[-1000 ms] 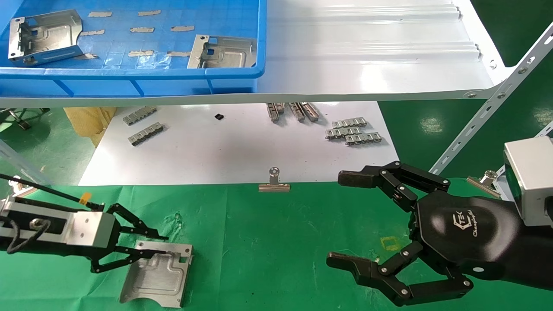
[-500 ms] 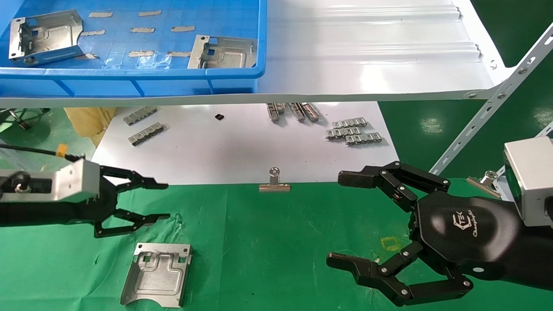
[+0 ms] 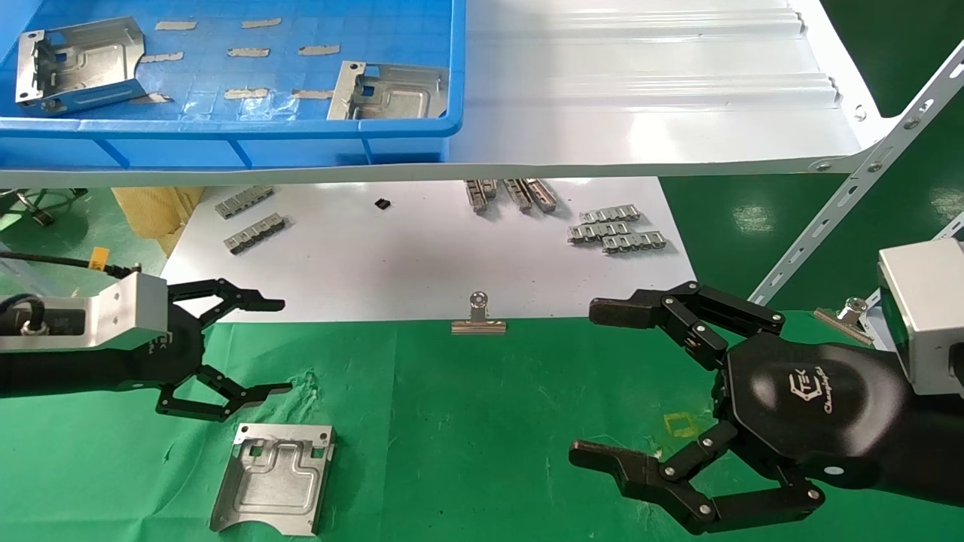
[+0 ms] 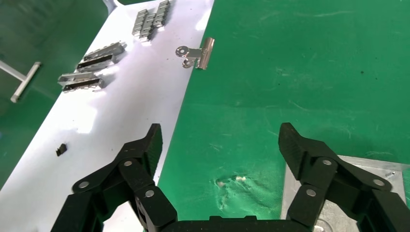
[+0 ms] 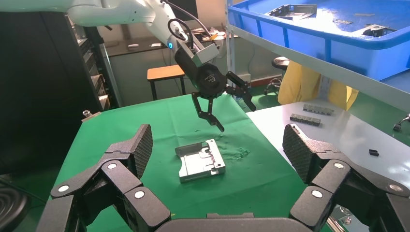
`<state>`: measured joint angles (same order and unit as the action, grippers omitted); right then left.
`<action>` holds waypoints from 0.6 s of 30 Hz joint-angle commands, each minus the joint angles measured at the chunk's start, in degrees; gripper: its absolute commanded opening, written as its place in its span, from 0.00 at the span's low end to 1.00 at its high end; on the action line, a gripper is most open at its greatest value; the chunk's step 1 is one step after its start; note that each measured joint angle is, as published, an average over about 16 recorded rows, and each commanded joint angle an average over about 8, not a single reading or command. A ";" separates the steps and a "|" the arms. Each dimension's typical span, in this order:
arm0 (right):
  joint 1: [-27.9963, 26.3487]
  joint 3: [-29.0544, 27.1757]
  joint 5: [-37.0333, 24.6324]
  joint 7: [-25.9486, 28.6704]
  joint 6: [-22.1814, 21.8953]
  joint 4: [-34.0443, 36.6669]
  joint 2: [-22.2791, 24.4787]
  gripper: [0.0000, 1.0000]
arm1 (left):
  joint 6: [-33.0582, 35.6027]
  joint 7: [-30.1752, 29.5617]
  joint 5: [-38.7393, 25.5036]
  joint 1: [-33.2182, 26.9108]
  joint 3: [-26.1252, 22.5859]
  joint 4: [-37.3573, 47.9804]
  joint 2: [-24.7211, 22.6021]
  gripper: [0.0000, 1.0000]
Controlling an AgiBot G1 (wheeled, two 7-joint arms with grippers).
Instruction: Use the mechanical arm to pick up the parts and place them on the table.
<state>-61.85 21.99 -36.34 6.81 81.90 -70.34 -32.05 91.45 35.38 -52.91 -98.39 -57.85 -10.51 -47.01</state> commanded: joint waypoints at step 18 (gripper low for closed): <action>0.00 0.00 0.00 0.00 0.00 0.00 0.00 1.00 | -0.89 -6.75 1.04 5.39 6.24 -9.83 1.72 1.00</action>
<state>-61.85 22.00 -36.34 6.81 81.90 -70.34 -32.05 90.56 28.65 -51.87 -93.01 -51.62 -20.32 -45.29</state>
